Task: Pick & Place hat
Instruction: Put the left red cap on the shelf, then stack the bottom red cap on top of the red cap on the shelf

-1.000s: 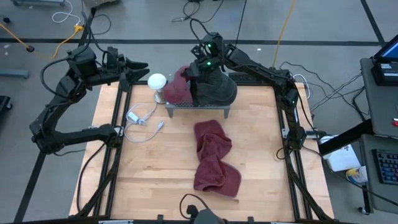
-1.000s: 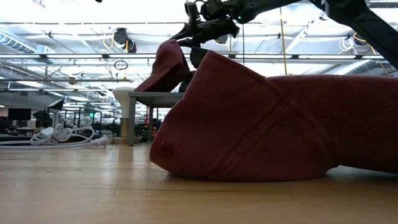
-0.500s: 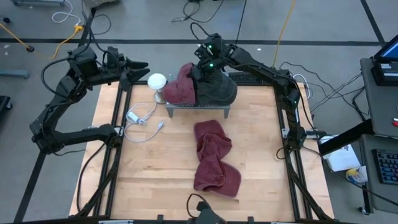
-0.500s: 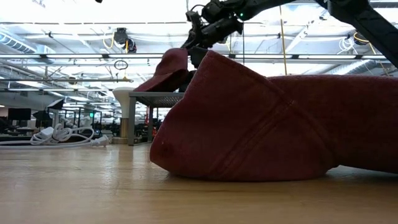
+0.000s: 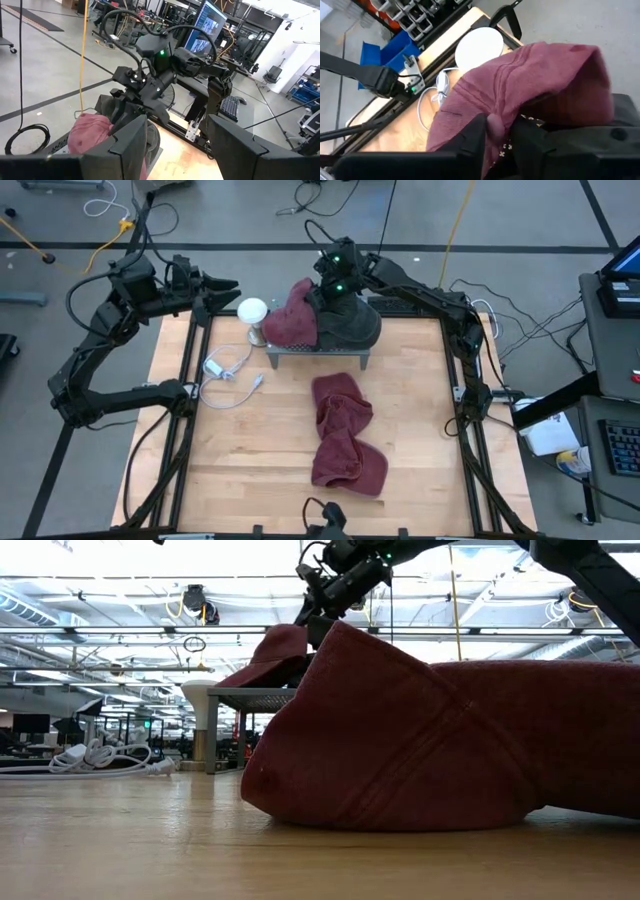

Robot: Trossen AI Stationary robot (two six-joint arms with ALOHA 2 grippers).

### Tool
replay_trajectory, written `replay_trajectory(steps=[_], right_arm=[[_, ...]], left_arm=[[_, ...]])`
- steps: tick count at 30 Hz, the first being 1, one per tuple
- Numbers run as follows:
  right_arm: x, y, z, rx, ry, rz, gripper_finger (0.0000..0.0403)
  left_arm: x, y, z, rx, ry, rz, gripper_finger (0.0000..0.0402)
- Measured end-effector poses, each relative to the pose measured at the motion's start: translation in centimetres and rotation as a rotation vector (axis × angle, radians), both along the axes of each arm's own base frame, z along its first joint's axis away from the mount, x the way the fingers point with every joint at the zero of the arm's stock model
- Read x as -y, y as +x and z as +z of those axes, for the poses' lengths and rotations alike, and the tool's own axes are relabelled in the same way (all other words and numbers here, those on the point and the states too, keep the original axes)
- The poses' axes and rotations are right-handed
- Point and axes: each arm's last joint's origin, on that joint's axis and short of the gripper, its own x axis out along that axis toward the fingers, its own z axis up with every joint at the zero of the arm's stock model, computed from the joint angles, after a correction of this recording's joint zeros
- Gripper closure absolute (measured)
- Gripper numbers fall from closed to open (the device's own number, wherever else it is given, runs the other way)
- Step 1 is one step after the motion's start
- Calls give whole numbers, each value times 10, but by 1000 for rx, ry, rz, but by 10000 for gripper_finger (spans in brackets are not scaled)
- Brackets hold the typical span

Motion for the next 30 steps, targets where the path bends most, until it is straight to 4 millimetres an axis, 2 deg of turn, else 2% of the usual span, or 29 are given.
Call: replay_trajectory(steps=[8, 12, 16, 20, 30], right_arm=[[-3, -8, 11, -31, -89, -61, 239], [-8, -12, 23, -10, -155, -63, 219], [-20, -7, 37, 55, -270, 4, 219], [-42, 1, 43, 74, -377, 116, 231], [-109, -11, 58, -34, -394, 327, 255]], left_arm=[[0, 0, 0, 0, 0, 0, 190], [0, 0, 0, -2, 5, -1, 190], [0, 0, 0, -5, 13, 0, 190], [-1, 0, 0, 3, -11, 26, 190], [-1, 0, 0, 26, -90, 32, 190]])
